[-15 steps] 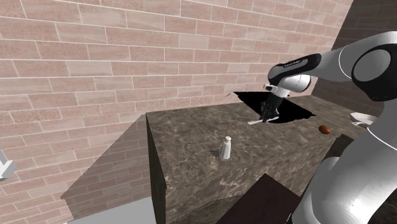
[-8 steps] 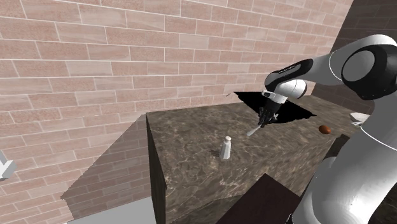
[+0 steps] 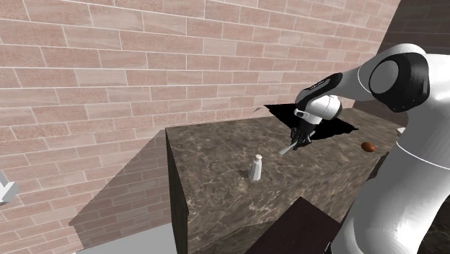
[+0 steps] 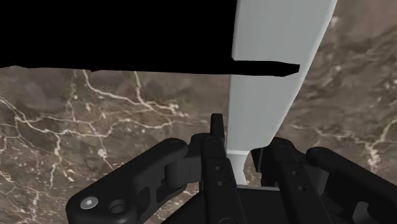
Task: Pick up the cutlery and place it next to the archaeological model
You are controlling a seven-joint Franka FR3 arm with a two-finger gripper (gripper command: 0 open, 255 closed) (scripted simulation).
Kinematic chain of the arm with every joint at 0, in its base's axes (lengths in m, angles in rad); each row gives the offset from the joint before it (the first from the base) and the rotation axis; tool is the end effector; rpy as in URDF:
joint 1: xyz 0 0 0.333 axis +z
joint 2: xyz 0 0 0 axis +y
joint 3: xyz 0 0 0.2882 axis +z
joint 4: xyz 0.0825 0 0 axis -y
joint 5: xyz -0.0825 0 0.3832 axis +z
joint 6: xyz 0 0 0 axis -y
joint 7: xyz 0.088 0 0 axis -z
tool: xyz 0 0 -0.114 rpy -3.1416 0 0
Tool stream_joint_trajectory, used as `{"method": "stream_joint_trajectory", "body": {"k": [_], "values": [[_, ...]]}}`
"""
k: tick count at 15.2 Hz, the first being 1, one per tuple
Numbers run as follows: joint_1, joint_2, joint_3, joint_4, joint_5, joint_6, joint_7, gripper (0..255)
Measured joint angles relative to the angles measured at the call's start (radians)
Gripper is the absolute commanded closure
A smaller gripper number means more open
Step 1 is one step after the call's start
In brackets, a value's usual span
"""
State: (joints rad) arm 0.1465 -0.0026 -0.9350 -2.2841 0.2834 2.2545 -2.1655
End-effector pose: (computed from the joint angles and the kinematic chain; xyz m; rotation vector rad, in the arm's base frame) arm 0.3672 -0.3565 0.3181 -2.5432 -1.7291 -0.3325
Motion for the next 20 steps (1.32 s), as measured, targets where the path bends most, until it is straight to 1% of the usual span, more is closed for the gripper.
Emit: {"method": "stream_joint_trajectory", "body": {"k": [3, 6, 7, 13, 14, 16, 17, 20], "values": [[-0.001, 0.008, 0.000, -0.003, 0.010, 0.006, -0.009, 255], [-0.001, 0.005, 0.000, -0.005, 0.007, 0.009, -0.006, 255], [0.000, 0.004, 0.000, -0.006, 0.006, 0.010, -0.005, 0], [-0.001, 0.003, 0.000, -0.014, 0.000, 0.008, -0.001, 0], [-0.002, -0.009, -0.001, -0.004, -0.015, -0.007, 0.010, 0], [-0.007, -0.062, -0.002, 0.015, -0.075, -0.050, 0.051, 0], [-0.010, -0.077, 0.000, 0.031, -0.094, -0.074, 0.066, 0], [-0.015, -0.096, 0.003, 0.045, -0.118, -0.098, 0.082, 0]]}}
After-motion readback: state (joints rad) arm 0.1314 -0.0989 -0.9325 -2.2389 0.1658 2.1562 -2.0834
